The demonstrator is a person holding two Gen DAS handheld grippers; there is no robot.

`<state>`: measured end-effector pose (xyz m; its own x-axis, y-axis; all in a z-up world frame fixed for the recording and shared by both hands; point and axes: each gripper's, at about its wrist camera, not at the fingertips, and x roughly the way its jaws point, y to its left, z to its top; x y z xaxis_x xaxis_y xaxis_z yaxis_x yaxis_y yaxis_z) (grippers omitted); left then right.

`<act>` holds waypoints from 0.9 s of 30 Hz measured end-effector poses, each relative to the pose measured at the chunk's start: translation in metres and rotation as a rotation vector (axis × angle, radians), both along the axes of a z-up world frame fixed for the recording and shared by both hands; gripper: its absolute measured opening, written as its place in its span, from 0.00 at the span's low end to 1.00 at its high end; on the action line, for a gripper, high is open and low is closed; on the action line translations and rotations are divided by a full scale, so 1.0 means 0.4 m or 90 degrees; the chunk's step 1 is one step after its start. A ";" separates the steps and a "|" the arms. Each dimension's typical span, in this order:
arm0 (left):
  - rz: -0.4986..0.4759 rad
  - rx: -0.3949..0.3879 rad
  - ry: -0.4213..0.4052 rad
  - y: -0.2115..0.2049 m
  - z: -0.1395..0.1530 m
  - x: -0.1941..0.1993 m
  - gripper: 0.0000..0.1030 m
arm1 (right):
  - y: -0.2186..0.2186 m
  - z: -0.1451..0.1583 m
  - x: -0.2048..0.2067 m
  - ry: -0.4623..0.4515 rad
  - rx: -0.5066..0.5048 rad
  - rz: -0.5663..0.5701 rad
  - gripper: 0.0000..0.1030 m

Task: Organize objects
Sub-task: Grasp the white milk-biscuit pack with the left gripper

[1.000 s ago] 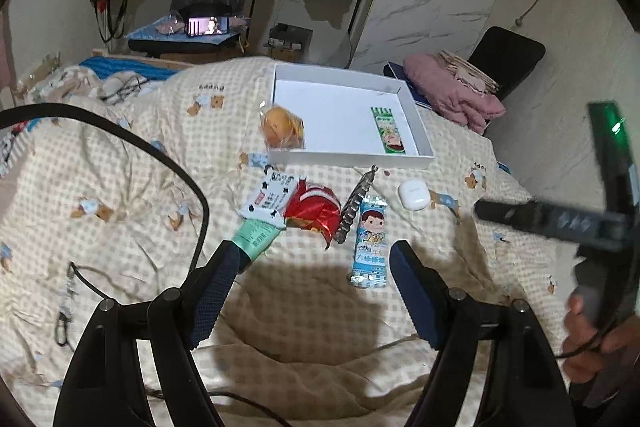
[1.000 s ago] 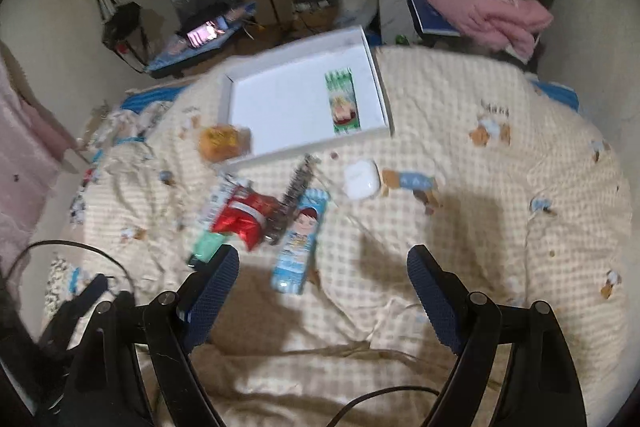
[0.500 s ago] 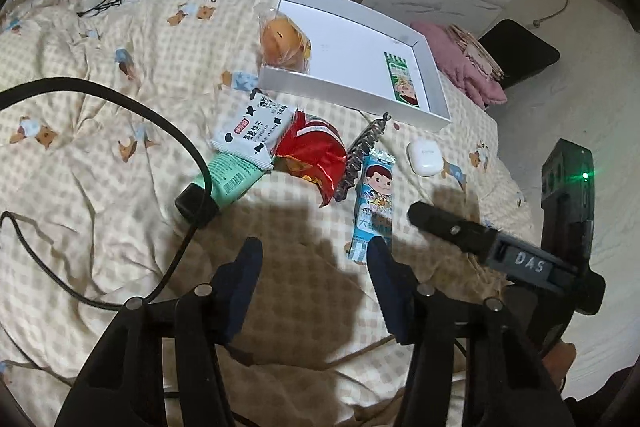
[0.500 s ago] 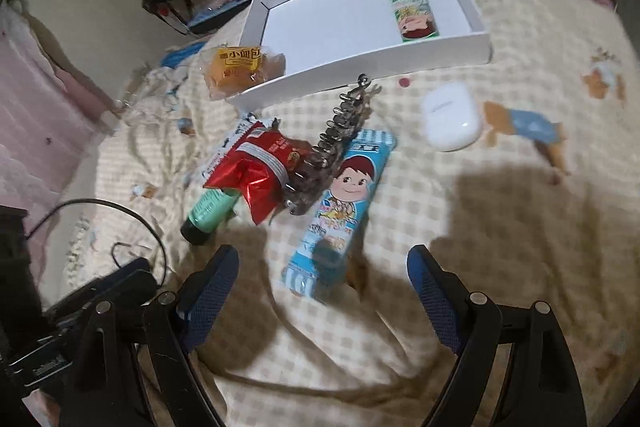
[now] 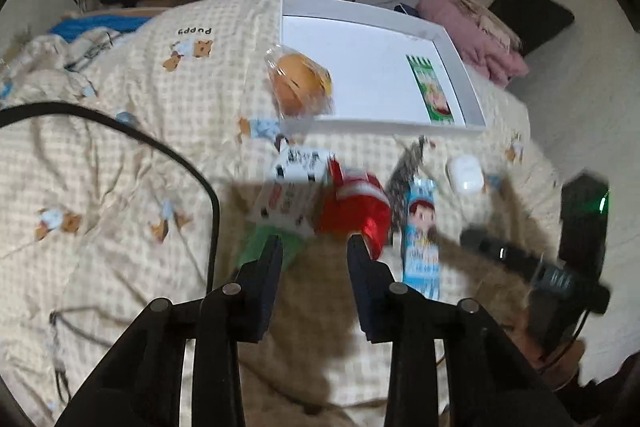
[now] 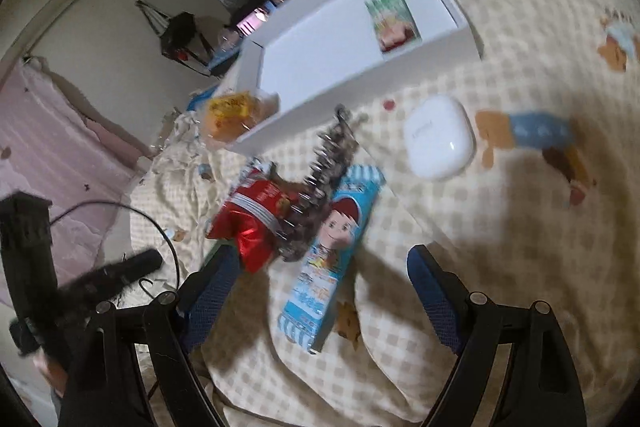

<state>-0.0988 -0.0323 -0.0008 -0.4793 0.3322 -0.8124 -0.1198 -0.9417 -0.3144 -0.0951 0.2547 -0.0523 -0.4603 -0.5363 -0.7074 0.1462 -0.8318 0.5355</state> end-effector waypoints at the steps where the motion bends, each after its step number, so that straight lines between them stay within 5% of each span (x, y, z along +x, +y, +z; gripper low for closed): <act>1: -0.001 0.008 -0.011 -0.012 -0.010 -0.027 0.36 | 0.004 -0.004 0.001 -0.006 0.005 0.018 0.85; 5: 0.026 0.023 -0.048 -0.040 -0.065 -0.071 0.36 | 0.008 -0.008 0.002 -0.013 0.004 0.017 0.85; 9: -0.004 -0.004 -0.071 -0.023 -0.112 -0.061 0.53 | 0.009 -0.010 0.002 -0.016 0.007 0.023 0.85; 14: -0.046 -0.092 -0.040 0.032 -0.123 -0.063 0.53 | -0.006 -0.016 -0.006 -0.019 0.012 0.033 0.85; 22: -0.082 -0.079 -0.042 0.045 -0.134 -0.143 0.56 | -0.007 -0.024 -0.005 -0.027 0.013 0.040 0.85; 27: -0.098 -0.126 -0.036 0.085 -0.157 -0.179 0.56 | -0.007 -0.031 -0.008 -0.033 0.012 0.041 0.85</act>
<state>-0.1704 0.0018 -0.0635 -0.3877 0.2299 -0.8927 -0.2536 -0.9576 -0.1365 -0.0984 0.2519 -0.0647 -0.3877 -0.5498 -0.7399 0.1728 -0.8318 0.5275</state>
